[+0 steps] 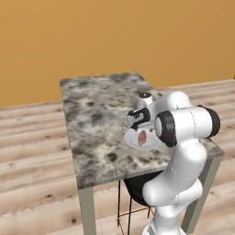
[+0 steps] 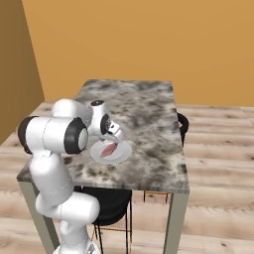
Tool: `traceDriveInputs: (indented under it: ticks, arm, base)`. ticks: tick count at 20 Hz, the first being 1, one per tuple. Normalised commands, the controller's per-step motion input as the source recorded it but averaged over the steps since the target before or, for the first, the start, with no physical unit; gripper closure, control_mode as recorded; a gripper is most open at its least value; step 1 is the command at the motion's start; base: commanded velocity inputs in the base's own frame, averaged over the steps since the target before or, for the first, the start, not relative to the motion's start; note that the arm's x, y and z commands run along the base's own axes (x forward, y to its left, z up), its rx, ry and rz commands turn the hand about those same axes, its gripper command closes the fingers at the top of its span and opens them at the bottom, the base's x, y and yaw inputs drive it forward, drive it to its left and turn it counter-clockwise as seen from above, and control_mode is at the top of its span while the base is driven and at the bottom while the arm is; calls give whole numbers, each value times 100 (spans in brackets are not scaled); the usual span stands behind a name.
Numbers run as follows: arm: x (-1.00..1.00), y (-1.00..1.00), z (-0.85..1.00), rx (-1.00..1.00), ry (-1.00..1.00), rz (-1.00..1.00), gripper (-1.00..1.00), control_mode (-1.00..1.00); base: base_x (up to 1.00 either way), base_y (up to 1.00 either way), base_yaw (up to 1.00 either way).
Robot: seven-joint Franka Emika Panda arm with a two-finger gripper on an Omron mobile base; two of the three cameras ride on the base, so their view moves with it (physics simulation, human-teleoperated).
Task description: Take the steak from the fridge and place it on the digital scale on the counter by the fridge. Wait a few seconds for a reading, then move it to the plate on the dining counter.
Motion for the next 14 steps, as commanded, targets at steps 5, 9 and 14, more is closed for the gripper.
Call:
traceDriveInputs:
  ticks: [5,9,14]
  arm:
    - [-38,0,100,0,-27,-5,-100,-100]
    - [-62,0,100,0,-17,-4,-100,-100]
    - [-97,0,94,0,-2,-2,-100,-100]
  base:
    - [0,0,0]
    - [0,0,0]
    - [0,0,0]
